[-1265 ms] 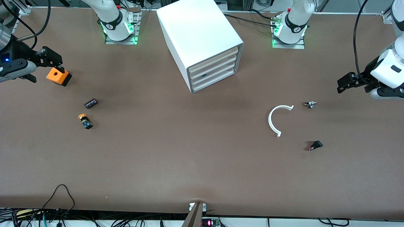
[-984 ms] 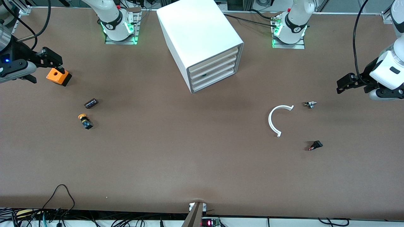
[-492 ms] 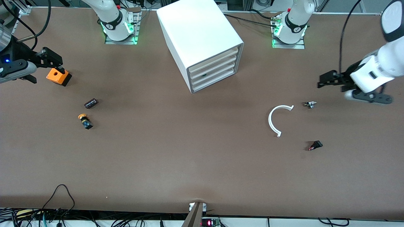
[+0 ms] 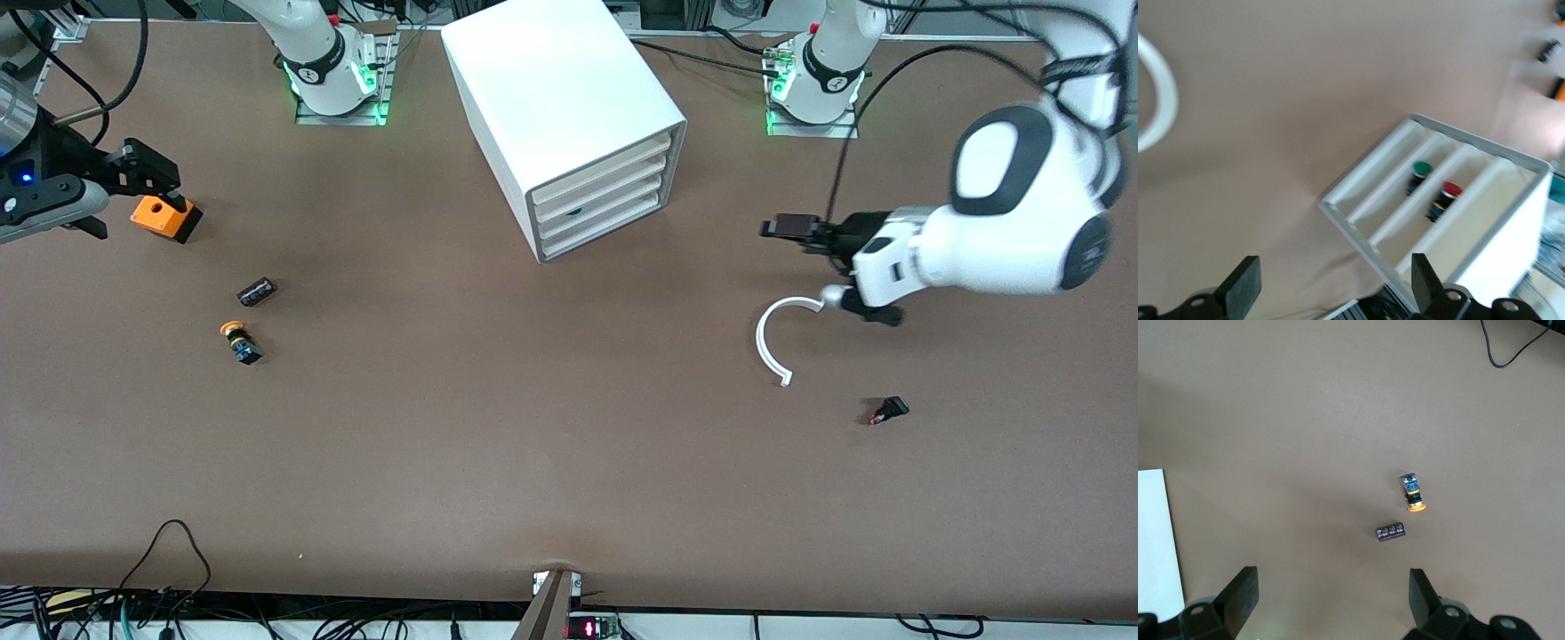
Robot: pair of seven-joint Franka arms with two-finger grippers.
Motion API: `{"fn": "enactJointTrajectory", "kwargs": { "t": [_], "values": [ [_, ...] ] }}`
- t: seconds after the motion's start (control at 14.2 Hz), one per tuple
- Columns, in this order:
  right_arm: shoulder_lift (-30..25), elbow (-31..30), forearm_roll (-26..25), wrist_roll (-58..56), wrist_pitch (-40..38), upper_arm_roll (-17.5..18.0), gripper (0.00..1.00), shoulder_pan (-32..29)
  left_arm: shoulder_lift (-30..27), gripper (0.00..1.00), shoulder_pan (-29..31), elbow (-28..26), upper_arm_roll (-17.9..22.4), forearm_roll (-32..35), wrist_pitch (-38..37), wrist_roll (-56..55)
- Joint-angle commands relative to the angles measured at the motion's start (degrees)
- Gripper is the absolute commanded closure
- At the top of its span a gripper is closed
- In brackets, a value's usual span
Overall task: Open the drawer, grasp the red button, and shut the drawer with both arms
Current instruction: 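Grasp the drawer handle with the left gripper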
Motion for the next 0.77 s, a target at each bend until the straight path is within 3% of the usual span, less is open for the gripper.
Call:
{"fn": "enactJointTrajectory", "kwargs": {
  "t": [0.0, 0.28, 0.56, 0.7],
  "values": [
    [2.60, 1.64, 1.00, -0.54, -0.77, 0.48, 0.00, -0.79, 6.01, 0.01, -0.01, 0.22, -2.77, -5.35, -0.24, 10.34],
    [4.18, 1.47, 0.64, -0.81, -0.95, 0.48, 0.00, -0.79, 14.73, 0.12, -0.10, -1.96, -2.86, -15.62, 0.29, 22.49],
    [4.28, 1.56, 0.56, -0.81, -1.30, 0.48, 0.00, -0.61, 15.01, 0.34, -0.45, -11.53, -5.49, -26.97, 4.05, 33.03],
    [4.36, 1.56, 0.56, -0.81, -1.39, 0.48, 0.00, -0.44, 15.09, 0.47, -0.45, -15.06, -8.04, -29.27, 7.92, 38.67]
  ]
}}
